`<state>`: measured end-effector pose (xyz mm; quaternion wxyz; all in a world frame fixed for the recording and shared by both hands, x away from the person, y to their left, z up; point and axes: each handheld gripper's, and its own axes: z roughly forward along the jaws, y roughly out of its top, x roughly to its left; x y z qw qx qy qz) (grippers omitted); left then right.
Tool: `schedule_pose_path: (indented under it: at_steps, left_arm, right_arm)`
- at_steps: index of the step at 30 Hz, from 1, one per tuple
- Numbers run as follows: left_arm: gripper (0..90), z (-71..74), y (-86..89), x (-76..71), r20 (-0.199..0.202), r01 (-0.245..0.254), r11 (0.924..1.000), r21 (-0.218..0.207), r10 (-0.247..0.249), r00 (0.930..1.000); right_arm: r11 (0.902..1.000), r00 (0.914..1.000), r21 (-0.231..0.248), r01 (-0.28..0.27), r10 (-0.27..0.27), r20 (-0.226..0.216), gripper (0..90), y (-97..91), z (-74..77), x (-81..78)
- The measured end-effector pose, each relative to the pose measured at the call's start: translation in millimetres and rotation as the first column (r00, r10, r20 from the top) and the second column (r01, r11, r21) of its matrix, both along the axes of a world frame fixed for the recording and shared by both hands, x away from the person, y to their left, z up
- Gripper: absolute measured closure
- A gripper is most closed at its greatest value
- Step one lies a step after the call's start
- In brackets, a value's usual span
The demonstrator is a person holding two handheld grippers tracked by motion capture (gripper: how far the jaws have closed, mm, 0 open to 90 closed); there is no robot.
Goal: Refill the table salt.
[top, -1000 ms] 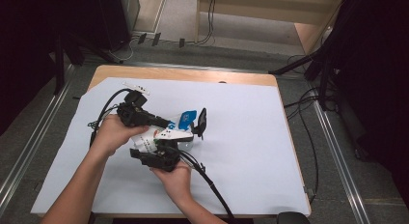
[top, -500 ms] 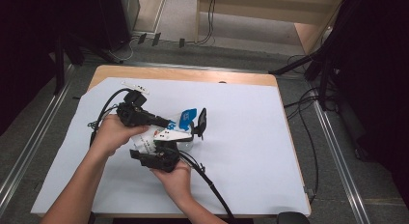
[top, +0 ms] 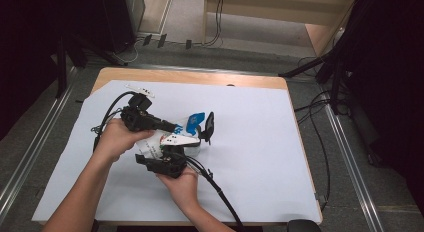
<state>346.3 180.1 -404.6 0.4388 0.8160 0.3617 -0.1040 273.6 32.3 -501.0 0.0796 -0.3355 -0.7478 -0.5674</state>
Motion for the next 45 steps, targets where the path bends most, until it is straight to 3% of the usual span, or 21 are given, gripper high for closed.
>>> schedule_pose_path:
  at_steps: [9, 19, 39, 45]
  left_arm:
    - [89.6, 1.5, -0.1, -0.4, 0.005, 0.008, 1.0, -0.001, -0.008, 1.0]
    - [88.0, 1.6, 0.4, 0.0, 0.014, -0.008, 0.9999, -0.013, 0.008, 0.9999]
    - [88.2, 0.5, -0.9, 0.0, 0.026, -0.019, 0.9998, 0.008, 0.019, 0.9995]
    - [88.4, 0.3, -0.8, 0.5, 0.025, -0.017, 0.9998, 0.01, 0.017, 0.9996]
  right_arm:
    - [1.0, 1.0, -0.001, 0.004, -0.004, -0.004, 64.2, 0.1, -1.0, 0.7]
    - [0.999, 0.9996, 0.044, 0.002, -0.001, -0.027, 66.3, -1.7, 2.2, 0.1]
    - [0.9994, 0.9995, 0.034, -0.001, 0.002, -0.031, 65.8, -1.6, 1.0, 1.8]
    - [1.0, 1.0, 0.003, -0.009, 0.009, 0.002, 64.4, -1.0, 1.8, 0.9]
